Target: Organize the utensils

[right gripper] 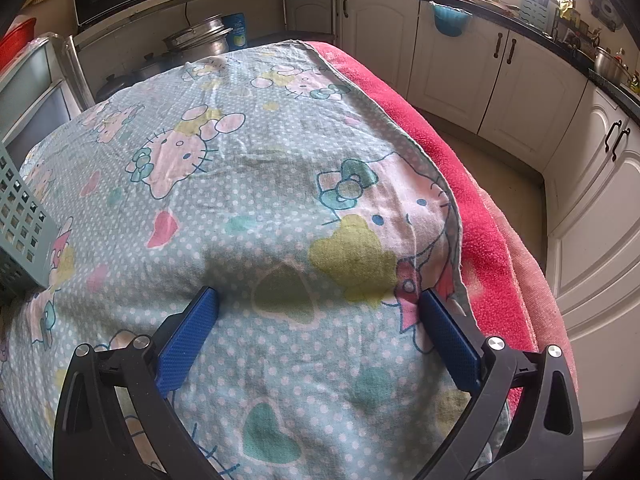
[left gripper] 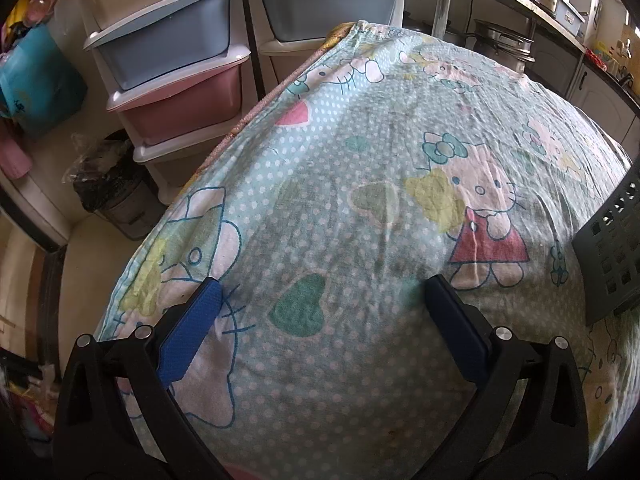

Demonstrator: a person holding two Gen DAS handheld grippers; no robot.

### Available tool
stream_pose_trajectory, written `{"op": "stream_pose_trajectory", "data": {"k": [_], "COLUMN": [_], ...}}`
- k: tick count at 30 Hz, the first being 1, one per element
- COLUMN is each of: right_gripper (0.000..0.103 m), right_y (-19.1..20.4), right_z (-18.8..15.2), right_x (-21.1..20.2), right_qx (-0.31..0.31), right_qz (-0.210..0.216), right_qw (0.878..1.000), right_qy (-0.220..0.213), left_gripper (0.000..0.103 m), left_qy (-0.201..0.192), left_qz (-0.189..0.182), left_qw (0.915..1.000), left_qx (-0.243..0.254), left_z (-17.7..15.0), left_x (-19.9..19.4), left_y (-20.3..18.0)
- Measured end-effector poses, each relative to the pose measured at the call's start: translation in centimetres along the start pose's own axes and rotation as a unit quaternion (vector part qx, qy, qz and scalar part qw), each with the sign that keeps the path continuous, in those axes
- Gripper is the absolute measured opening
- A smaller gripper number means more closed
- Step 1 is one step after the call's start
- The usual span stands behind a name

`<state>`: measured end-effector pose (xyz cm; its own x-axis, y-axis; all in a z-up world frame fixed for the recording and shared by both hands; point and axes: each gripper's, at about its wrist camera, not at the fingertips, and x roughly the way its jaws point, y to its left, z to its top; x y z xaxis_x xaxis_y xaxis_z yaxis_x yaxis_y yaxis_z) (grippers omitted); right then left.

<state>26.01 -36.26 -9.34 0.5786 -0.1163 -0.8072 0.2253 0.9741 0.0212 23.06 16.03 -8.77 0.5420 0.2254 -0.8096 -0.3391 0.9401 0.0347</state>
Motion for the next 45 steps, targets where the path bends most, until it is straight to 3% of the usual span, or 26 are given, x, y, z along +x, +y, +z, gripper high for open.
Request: {"op": "stream_pose_trajectory", "data": {"k": [45], "right_gripper": [0.098], "right_y": [0.01], "right_z": [0.0], "right_x": [0.0], "right_qx": [0.0], "right_qz": [0.0], "right_qw": [1.0], "right_qy": [0.0], "left_gripper": [0.094], "left_qy": [0.0], "left_qz": [-0.001], "left_qw": [1.0], "left_qx": [-0.001], "left_z": [-0.07], "left_x": [-0.34], "left_y": [0.01]}}
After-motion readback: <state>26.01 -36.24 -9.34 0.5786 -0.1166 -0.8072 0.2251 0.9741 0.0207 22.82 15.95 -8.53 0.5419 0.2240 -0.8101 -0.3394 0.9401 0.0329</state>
